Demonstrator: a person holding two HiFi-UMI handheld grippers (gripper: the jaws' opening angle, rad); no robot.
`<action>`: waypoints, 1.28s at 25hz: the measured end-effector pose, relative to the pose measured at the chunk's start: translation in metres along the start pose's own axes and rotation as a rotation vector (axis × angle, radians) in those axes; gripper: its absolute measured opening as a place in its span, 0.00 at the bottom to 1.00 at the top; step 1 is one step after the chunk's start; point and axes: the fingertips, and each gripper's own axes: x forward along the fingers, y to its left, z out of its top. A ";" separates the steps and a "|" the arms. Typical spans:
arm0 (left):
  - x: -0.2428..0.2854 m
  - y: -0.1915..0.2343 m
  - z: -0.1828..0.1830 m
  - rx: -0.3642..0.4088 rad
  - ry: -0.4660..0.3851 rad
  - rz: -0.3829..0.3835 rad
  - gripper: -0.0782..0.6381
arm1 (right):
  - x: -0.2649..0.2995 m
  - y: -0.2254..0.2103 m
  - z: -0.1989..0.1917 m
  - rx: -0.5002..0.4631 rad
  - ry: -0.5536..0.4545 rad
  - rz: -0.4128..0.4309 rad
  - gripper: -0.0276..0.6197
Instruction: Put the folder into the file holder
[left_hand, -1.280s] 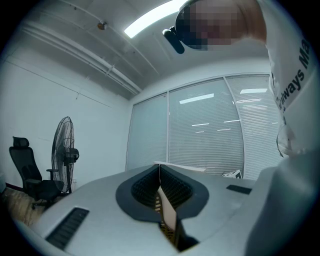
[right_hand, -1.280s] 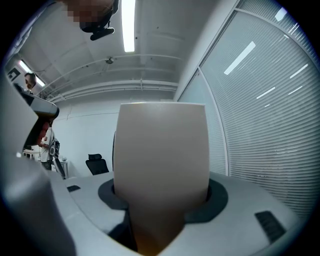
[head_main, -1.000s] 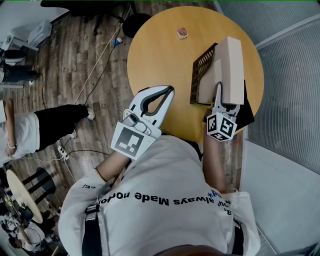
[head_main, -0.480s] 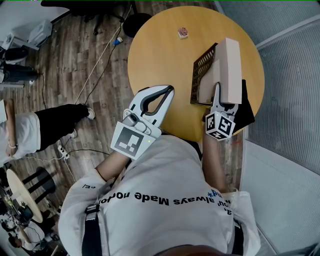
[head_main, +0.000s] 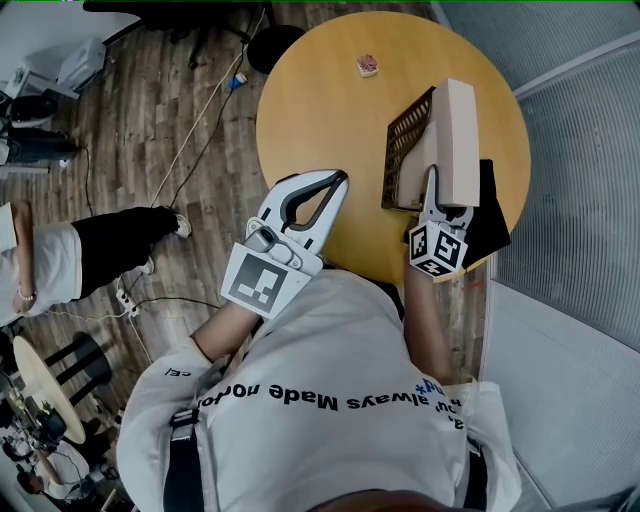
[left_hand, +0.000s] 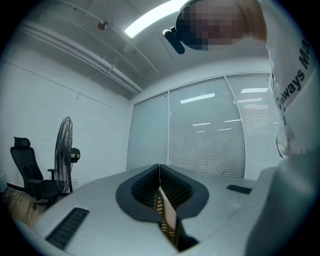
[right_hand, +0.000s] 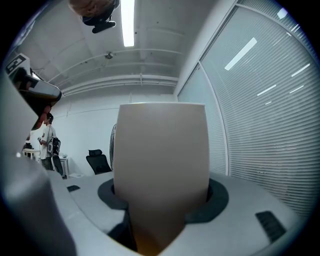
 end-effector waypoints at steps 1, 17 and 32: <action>0.000 0.001 0.001 0.000 -0.001 0.000 0.14 | 0.000 0.001 0.000 -0.001 0.001 -0.001 0.48; -0.001 0.002 0.004 -0.004 -0.001 0.004 0.14 | 0.000 0.004 -0.010 -0.008 0.015 0.005 0.48; -0.002 0.003 0.002 0.004 0.002 0.008 0.14 | 0.003 0.002 -0.030 -0.011 0.051 0.009 0.49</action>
